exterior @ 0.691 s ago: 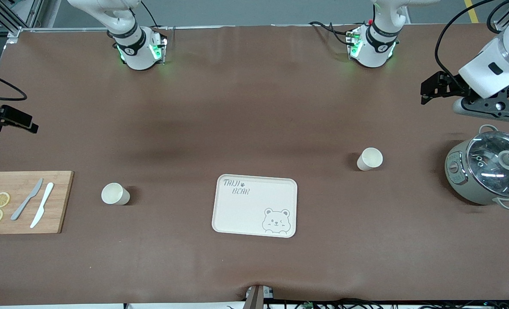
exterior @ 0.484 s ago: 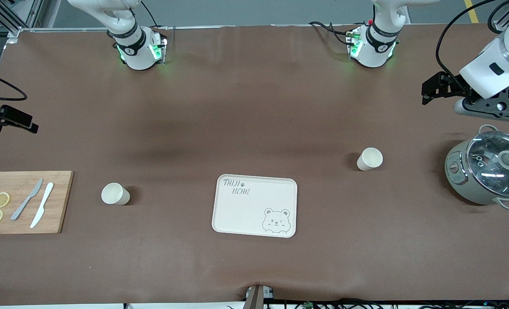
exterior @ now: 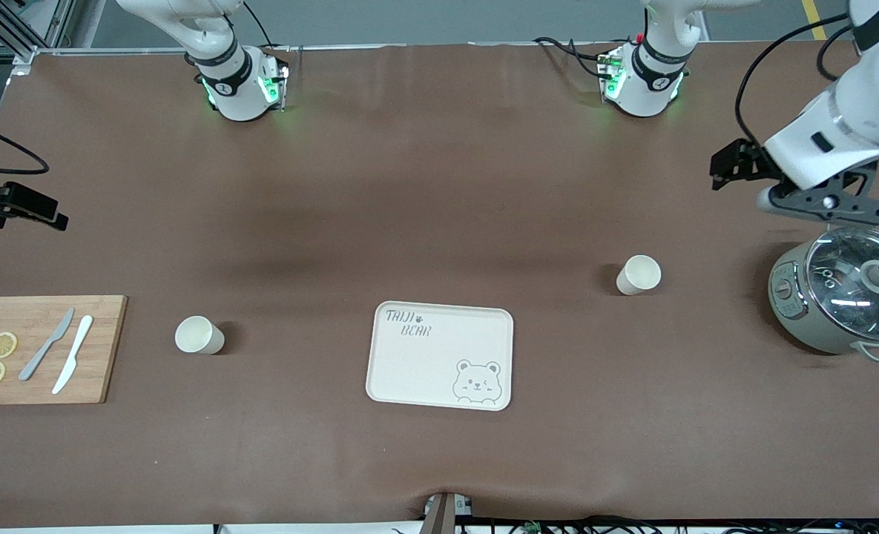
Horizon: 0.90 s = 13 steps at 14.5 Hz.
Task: Place white IKEA cup upright on tray with both arms
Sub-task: 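Reach the left gripper down to the white cup beside the pot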
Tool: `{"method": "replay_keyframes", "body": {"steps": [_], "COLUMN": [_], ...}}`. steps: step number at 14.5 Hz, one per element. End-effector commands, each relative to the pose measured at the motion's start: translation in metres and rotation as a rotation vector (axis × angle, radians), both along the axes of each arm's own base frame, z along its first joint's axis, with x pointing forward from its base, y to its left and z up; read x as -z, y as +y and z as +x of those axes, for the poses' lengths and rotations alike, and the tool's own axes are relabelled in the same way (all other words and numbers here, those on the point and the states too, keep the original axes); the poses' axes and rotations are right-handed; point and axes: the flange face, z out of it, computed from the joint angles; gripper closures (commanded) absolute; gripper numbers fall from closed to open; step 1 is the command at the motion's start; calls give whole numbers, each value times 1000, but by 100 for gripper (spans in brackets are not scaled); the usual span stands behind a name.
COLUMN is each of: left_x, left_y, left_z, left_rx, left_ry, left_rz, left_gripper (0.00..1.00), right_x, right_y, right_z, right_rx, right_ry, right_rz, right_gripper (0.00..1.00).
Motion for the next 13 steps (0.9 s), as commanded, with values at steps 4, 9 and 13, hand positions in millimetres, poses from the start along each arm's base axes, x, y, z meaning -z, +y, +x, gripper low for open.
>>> {"method": "replay_keyframes", "body": {"steps": [4,9,13], "left_x": [101,181,232], "left_y": [5,40,60], "left_z": [-34,-49,-54], "left_rx": [20,52,58], "left_ry": [-97,-136,-147], "left_rz": [22,6,-16], "left_gripper": [0,0,0], "right_x": [0,3,6], "right_y": [1,-1,-5], "right_z": [-1,0,0], "right_rx": [0,3,9], "right_ry": [4,10,19], "right_rz": [10,11,11], "right_gripper": [0,0,0]}}
